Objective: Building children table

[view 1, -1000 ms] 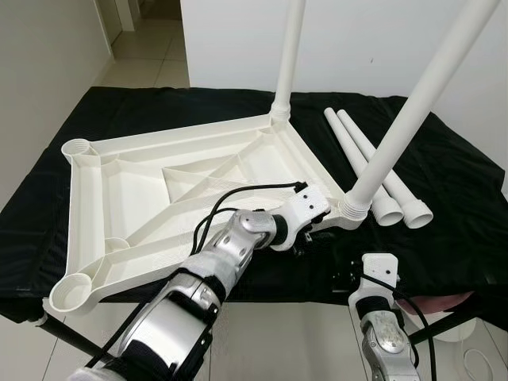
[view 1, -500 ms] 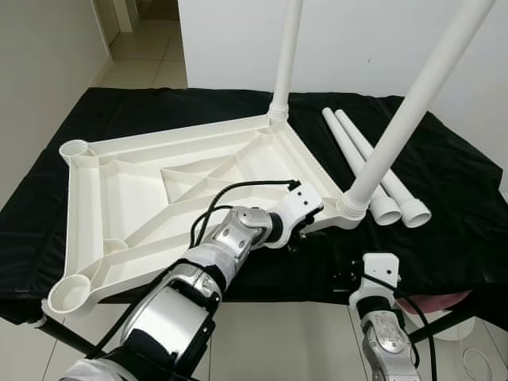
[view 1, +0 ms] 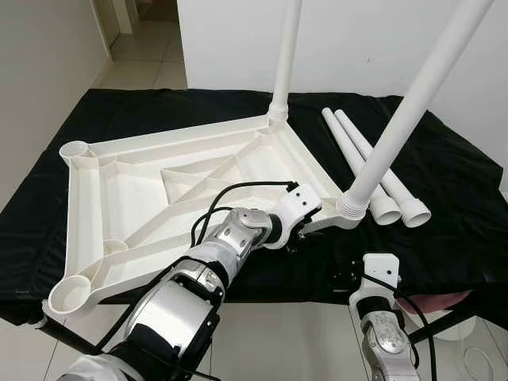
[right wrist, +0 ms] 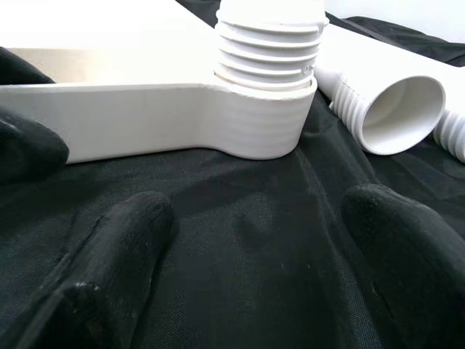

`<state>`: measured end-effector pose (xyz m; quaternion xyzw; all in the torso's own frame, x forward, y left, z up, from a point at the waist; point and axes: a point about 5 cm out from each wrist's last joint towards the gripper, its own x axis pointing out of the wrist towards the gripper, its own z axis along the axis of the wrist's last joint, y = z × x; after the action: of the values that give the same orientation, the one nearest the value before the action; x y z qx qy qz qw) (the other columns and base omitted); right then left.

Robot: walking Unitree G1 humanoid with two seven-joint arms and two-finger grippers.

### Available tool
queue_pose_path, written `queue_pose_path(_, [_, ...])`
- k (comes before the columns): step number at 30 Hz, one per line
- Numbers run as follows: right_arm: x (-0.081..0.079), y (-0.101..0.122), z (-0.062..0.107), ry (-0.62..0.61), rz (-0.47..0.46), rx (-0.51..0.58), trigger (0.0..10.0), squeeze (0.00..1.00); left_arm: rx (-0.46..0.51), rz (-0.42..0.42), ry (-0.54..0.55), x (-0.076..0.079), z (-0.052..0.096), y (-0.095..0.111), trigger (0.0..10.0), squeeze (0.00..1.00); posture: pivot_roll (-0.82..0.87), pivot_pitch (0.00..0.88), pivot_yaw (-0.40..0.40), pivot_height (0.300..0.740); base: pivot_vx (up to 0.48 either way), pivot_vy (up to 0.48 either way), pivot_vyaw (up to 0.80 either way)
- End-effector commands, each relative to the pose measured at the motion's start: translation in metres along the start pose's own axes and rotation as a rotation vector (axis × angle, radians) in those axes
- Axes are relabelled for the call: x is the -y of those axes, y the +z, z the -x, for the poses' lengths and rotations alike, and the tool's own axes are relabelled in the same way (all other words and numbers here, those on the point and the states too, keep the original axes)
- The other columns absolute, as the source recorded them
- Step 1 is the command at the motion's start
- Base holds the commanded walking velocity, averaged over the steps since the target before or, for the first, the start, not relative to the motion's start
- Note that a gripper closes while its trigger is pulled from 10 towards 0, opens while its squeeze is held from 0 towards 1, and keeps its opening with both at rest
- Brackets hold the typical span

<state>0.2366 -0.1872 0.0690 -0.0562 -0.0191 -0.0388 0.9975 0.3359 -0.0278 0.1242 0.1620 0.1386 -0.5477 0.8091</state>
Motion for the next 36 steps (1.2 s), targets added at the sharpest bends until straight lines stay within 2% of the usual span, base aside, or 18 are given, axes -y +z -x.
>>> queue_pose_path(1, [0.001,-0.004,0.002,-0.011,0.008,-0.012,10.0,0.0,-0.072,-0.003,0.346,-0.013,0.001,-0.015,10.0,0.0,-0.13,0.0,0.023,0.74,0.0,0.0,0.0])
queue_pose_path(5, [0.002,-0.004,0.002,-0.012,0.009,-0.011,10.0,0.0,-0.075,-0.011,0.342,-0.012,0.001,-0.016,10.0,0.0,-0.13,0.0,0.023,0.74,0.0,0.0,0.0])
queue_pose_path(6, [0.001,-0.004,0.002,-0.012,0.011,-0.011,10.0,0.0,-0.074,-0.022,0.337,-0.012,0.0,-0.016,3.1,0.0,-0.14,0.0,0.027,0.74,0.0,0.0,0.0])
queue_pose_path(7, [0.001,-0.004,0.003,-0.012,0.012,-0.012,10.0,0.0,-0.069,-0.03,0.332,-0.012,0.001,-0.015,0.0,0.0,-0.14,0.0,0.027,0.74,0.0,0.0,0.0])
queue_pose_path(22, [0.002,-0.005,0.003,-0.009,0.015,-0.015,10.0,0.0,-0.029,-0.113,0.24,-0.016,0.008,-0.012,0.0,0.0,-0.13,0.0,0.023,0.74,0.0,0.0,0.0])
queue_pose_path(25, [0.003,-0.004,0.003,-0.012,0.019,-0.015,10.0,0.0,-0.013,-0.149,0.159,-0.018,0.02,-0.02,0.0,0.0,-0.13,0.0,0.021,0.74,0.0,0.0,0.0])
queue_pose_path(27, [0.003,-0.004,0.003,-0.012,0.019,-0.015,10.0,0.0,-0.013,-0.149,0.159,-0.018,0.02,-0.02,0.0,0.0,-0.13,0.0,0.021,0.74,0.0,0.0,0.0])
queue_pose_path(28, [0.004,-0.005,0.003,-0.014,0.02,-0.015,10.0,0.0,-0.014,-0.165,0.12,-0.019,0.027,-0.026,0.0,0.0,-0.12,0.0,0.019,0.74,0.0,0.0,0.0])
queue_pose_path(29, [0.004,-0.005,0.003,-0.014,0.02,-0.015,10.0,0.0,-0.014,-0.165,0.12,-0.019,0.027,-0.026,0.0,0.0,-0.12,0.0,0.019,0.74,0.0,0.0,0.0])
queue_pose_path(31, [0.004,-0.005,0.002,-0.009,0.019,-0.016,10.0,0.0,-0.03,-0.217,0.033,-0.021,0.048,-0.044,0.0,0.0,-0.11,0.0,0.013,0.74,0.0,0.0,0.0])
queue_pose_path(33, [0.004,-0.005,0.001,-0.008,0.019,-0.016,10.0,0.0,-0.036,-0.23,0.011,-0.02,0.053,-0.048,0.0,0.0,-0.11,0.0,0.013,0.74,0.0,0.0,0.0])
queue_pose_path(34, [0.003,-0.005,0.0,0.001,0.023,-0.014,10.0,0.0,-0.058,-0.246,-0.022,-0.021,0.067,-0.058,0.0,0.0,-0.1,0.0,0.006,0.74,0.0,0.0,0.0])
queue_pose_path(35, [0.003,-0.005,0.0,0.001,0.023,-0.014,10.0,0.0,-0.058,-0.246,-0.022,-0.021,0.067,-0.058,0.0,0.0,-0.1,0.0,0.006,0.74,0.0,0.0,0.0])
queue_pose_path(36, [0.003,-0.004,-0.001,0.006,0.024,-0.014,10.0,0.0,-0.072,-0.25,-0.05,-0.021,0.08,-0.065,0.0,0.0,-0.1,0.0,-0.001,0.74,0.0,0.0,0.0])
